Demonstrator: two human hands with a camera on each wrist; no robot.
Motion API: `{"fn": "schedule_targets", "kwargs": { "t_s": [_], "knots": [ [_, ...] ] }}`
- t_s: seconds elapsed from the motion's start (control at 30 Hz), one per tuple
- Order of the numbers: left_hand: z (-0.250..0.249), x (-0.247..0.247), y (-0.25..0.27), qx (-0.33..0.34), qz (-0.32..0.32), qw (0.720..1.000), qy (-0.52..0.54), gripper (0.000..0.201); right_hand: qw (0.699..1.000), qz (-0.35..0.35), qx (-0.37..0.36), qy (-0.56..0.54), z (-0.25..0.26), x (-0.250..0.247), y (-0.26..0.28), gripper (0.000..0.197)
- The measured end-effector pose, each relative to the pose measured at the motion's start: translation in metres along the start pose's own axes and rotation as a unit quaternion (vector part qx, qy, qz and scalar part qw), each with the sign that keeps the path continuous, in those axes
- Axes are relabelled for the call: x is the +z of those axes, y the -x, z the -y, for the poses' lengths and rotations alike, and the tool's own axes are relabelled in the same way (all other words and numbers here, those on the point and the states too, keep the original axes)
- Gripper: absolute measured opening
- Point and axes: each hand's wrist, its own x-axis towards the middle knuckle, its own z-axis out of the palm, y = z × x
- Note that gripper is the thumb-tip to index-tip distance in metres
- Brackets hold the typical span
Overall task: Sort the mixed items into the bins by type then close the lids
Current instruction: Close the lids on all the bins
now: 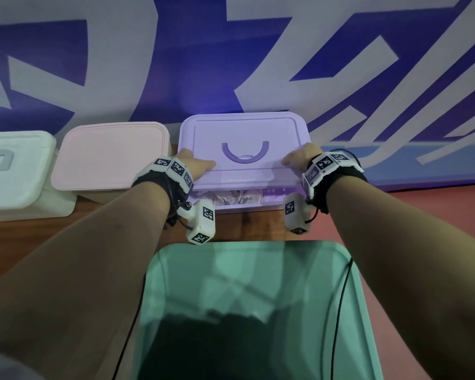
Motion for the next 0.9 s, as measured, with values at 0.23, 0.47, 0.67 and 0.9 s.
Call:
{"fn": "schedule_targets", "kwargs": {
  "t_s": [0.23,0.47,0.67,0.9],
  "knots": [
    [0.003,-0.006,0.009,0.016,-0.004,1.0,-0.015,0.076,0.996,0.001,-0.019,0.089,0.004,-0.003,0.008,0.039],
    [0.016,0.002,0.02,0.027,-0.002,0.999,-0.021,0.081,0.993,0.007,-0.057,0.103,-0.009,-0.005,0.009,0.068],
    [0.02,-0.005,0.025,0.02,0.018,0.999,-0.037,0.085,0.981,0.003,-0.046,0.187,0.0,-0.016,0.017,0.059],
    [0.024,-0.004,0.027,0.016,0.04,0.997,-0.056,0.084,0.989,0.024,-0.026,0.143,-0.016,-0.02,0.009,0.083]
  ]
}}
